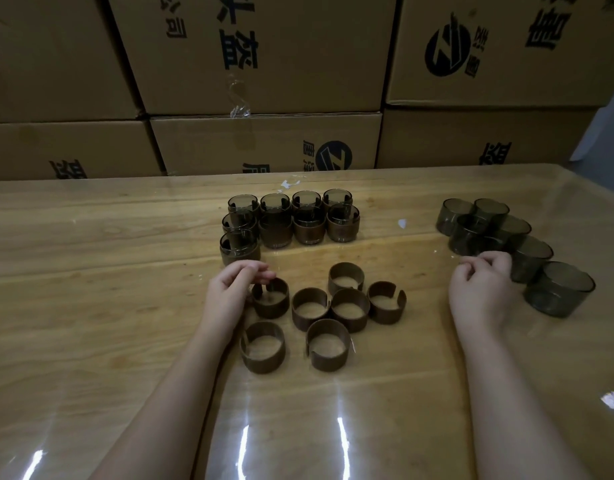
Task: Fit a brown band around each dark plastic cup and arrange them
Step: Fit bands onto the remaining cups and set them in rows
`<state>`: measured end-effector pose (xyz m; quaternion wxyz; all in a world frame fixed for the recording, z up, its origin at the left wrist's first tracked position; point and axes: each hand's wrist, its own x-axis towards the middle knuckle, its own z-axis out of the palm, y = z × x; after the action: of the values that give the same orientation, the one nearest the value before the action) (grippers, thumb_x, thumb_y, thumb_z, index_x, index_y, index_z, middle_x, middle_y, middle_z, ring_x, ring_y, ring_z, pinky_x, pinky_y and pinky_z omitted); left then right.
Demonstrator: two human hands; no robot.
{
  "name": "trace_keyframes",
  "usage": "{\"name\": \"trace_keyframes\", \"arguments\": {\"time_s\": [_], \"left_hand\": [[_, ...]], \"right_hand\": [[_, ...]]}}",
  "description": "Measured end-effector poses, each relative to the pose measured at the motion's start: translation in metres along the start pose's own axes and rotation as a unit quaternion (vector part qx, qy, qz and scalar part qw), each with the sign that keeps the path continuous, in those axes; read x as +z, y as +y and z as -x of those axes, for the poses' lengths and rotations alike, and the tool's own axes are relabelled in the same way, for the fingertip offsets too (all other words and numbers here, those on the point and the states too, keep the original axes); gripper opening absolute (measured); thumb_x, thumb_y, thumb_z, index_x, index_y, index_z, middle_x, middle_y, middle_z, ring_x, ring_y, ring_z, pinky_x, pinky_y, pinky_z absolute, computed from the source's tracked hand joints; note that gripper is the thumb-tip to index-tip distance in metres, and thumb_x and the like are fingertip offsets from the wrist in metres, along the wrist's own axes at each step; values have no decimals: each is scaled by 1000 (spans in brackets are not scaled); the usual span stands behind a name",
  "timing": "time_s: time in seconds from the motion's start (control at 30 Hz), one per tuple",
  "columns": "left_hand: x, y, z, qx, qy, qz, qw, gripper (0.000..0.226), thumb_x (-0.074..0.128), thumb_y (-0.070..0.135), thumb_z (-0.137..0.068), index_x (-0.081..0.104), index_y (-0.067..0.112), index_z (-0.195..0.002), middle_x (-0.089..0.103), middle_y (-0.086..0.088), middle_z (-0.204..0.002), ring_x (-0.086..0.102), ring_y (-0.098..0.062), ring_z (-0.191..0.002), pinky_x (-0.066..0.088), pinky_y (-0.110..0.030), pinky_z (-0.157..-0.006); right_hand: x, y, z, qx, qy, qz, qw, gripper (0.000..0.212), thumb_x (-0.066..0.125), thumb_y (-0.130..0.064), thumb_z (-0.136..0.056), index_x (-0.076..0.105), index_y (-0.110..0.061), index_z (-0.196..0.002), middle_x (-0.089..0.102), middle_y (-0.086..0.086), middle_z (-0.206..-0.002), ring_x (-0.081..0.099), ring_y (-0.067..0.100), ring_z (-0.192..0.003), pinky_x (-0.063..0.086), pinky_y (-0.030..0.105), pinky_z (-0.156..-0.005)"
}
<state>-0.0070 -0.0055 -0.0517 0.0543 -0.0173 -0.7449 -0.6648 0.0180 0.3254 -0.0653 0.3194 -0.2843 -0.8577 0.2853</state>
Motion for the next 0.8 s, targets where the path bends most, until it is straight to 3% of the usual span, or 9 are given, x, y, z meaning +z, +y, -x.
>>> {"name": "trace_keyframes", "arguments": {"time_s": [0.13,0.23,0.33,0.4,0.47,0.53,0.63,0.73,0.8], "left_hand": [[1,4,4,-25,18,26,999,27,44,28,-100,70,19,-100,76,5,-94,69,-4,-91,45,-29,-79],[6,6,12,-13,44,46,998,26,46,27,-100,70,18,-99,76,4,-92,69,-1,-89,42,-23,-71],[13,8,21,31,57,53,996,23,49,18,-98,71,15,-90,76,2,-83,70,-2,-84,46,-9,-66],[17,12,21,54,28,51,997,25,48,14,-99,71,14,-89,76,0,-82,71,-7,-83,45,-2,-64],[22,19,18,78,-9,43,996,25,48,14,-99,72,16,-91,76,1,-87,72,-12,-82,51,-9,-67],[27,21,13,83,-22,55,995,18,51,26,-97,69,22,-100,75,8,-91,71,-10,-81,55,-18,-73],[30,17,10,72,-39,62,995,30,50,40,-83,63,28,-107,71,15,-92,64,1,-84,51,-15,-74],[30,13,11,81,-85,43,992,37,54,37,-82,60,23,-116,69,13,-101,62,0,-89,49,-17,-73],[30,12,10,88,-95,56,990,33,56,34,-82,59,24,-114,70,18,-95,60,2,-85,48,-15,-69]], "right_hand": [[-2,-24,8,-48,15,-87,995,22,52,-12,-95,69,-6,-108,48,3,-123,51,13,-100,41,20,-77],[-5,-56,22,-99,5,-223,970,19,54,-6,-94,70,-9,-105,49,0,-118,52,13,-105,47,20,-81],[-9,-91,52,-142,-64,-337,929,20,54,-4,-94,69,-16,-98,49,-8,-110,52,0,-99,50,15,-80],[-10,-111,73,-126,-149,-413,890,25,56,-3,-93,68,-25,-91,52,-7,-108,58,4,-96,52,18,-79],[-8,-123,91,-103,-231,-464,849,26,58,-2,-91,64,-27,-91,57,1,-108,64,15,-95,54,22,-79],[-3,-128,103,-78,-285,-507,810,26,59,4,-90,57,-22,-94,61,6,-100,69,15,-85,55,21,-74],[6,-131,111,-34,-302,-542,784,26,56,10,-90,49,-14,-96,58,8,-97,70,13,-74,56,22,-67],[12,-129,111,-7,-304,-574,760,29,54,13,-90,50,-14,-101,55,11,-97,70,14,-71,57,23,-64],[14,-126,108,-19,-316,-571,757,32,54,12,-90,52,-17,-105,57,10,-98,70,16,-73,57,23,-65]]}}
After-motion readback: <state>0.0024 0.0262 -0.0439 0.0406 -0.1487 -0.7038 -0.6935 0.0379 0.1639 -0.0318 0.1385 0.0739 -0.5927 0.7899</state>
